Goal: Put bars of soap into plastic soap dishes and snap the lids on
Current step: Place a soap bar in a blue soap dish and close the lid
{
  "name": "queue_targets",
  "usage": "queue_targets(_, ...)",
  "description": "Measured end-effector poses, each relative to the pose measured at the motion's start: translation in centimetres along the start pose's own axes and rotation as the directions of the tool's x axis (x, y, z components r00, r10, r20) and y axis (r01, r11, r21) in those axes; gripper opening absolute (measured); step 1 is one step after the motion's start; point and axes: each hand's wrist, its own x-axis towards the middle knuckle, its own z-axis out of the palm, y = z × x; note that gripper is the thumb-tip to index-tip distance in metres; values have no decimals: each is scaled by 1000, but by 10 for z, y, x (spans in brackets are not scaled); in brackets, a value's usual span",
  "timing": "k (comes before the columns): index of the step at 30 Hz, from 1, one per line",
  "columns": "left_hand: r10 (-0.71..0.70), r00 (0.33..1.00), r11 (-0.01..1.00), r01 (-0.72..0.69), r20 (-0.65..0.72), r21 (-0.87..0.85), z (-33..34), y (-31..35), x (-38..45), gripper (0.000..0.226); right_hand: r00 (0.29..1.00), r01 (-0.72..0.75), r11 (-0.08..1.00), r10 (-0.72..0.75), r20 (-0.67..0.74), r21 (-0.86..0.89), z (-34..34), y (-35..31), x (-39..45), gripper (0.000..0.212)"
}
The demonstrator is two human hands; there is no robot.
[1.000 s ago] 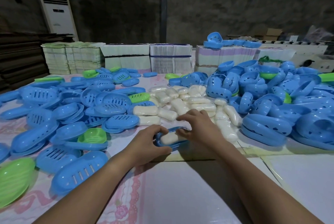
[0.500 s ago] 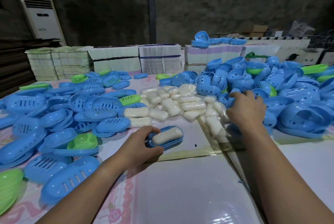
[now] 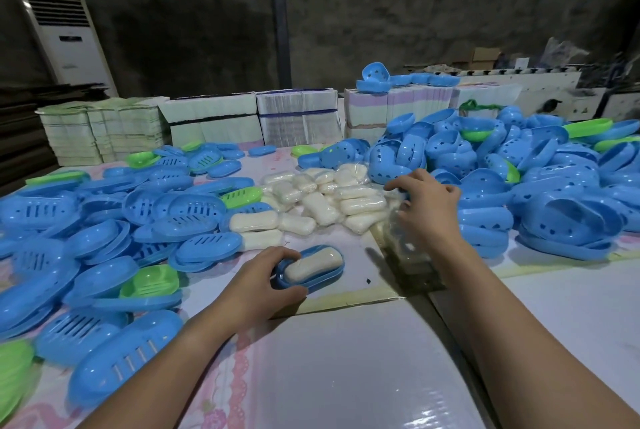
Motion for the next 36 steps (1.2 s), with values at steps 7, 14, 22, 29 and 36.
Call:
queue_targets(7,-14,1000,999,14,3,-29,-1,3,1,61,977,182,776,-210,-24,604,3,-39,-17,48)
queue_targets(14,-65,997,982,71,39,-173,-2,-1,2,74,846,-513,208,-36,531,832,17,-54,-20,48)
queue_targets(22,-144,990,923,135,3,-360,-8,-1,5,72,699,-172,798,-314,642,578,32,-48,-30,31)
queue_targets(29,-195,980,762,135,-27,-633,-10,-8,10,80,696,-132,789,-357,623,600,33,-44,-31,67)
queue_targets(36,-223,974,570,91,-47,-817,-7,-8,12,73,744,-241,662,-343,573,710,41,-53,-39,74)
